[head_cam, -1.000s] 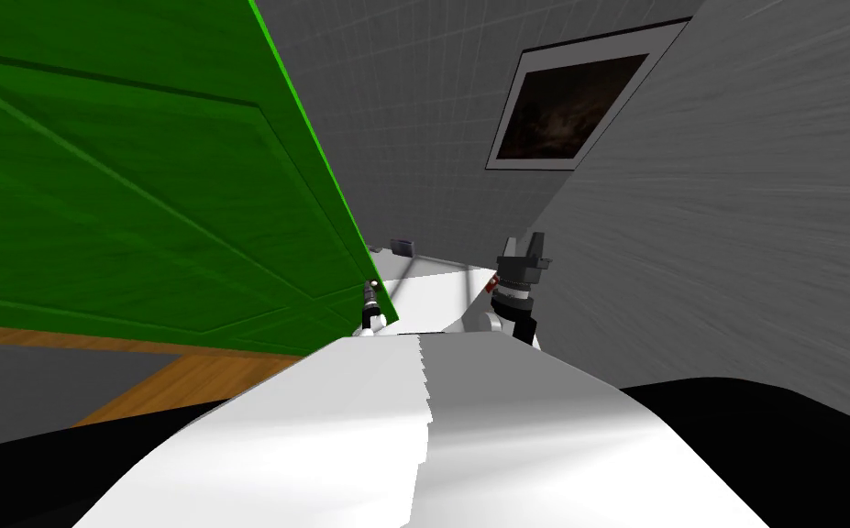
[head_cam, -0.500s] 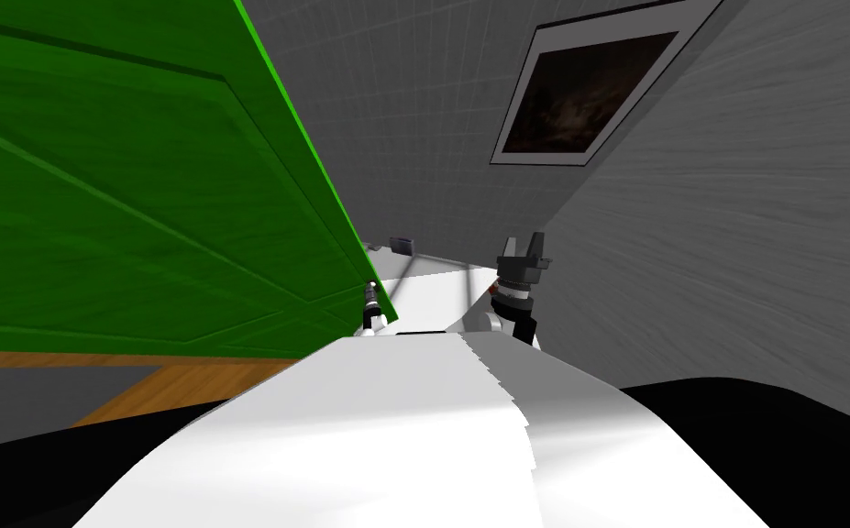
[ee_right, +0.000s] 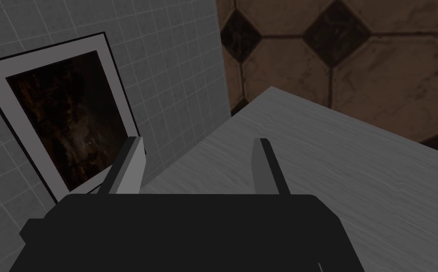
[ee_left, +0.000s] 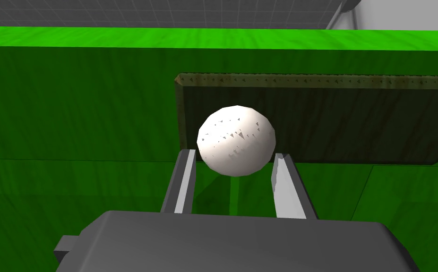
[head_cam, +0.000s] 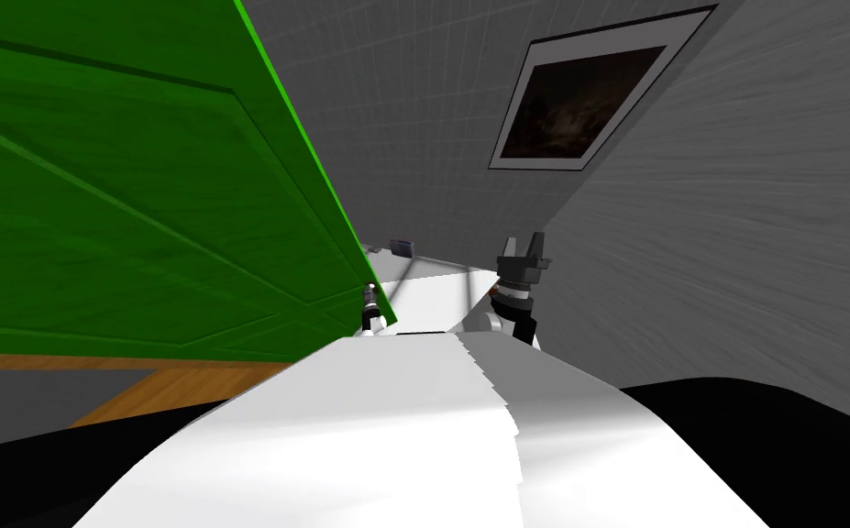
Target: Push the door open
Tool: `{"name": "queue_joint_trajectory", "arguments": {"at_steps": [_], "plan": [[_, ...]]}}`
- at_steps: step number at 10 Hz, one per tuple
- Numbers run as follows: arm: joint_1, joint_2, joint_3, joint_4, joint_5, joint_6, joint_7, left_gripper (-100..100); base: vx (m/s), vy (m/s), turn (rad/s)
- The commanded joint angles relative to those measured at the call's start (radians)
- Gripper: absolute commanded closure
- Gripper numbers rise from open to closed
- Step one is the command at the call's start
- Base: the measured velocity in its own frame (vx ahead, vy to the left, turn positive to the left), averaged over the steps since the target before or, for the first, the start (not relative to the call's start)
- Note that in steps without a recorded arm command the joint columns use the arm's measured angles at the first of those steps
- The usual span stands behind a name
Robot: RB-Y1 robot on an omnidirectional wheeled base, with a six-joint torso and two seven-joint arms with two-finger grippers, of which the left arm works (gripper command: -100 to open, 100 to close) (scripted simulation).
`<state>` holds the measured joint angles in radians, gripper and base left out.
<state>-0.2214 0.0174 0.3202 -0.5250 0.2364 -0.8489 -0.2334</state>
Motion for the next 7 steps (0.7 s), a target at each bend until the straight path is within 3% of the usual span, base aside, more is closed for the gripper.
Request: {"name": "queue_joint_trajectory", "arguments": {"at_steps": [1, 2, 3, 5, 7], "plan": [[-0.001, 0.016, 0.013, -0.020, 0.009, -0.001, -0.002, 100, 0.194, 0.007, 0.032], [-0.001, 0.016, 0.013, -0.020, 0.009, -0.001, -0.002, 100, 0.127, 0.026, 0.006], [-0.001, 0.025, 0.033, -0.020, 0.023, -0.003, -0.009, 100, 0.170, 0.041, 0.018], [-0.001, 0.025, 0.033, -0.020, 0.023, -0.003, -0.009, 100, 0.133, 0.004, 0.019], [-0.001, 0.028, 0.064, -0.021, 0.046, -0.006, -0.020, 100, 0.186, -0.001, 0.041]]}}
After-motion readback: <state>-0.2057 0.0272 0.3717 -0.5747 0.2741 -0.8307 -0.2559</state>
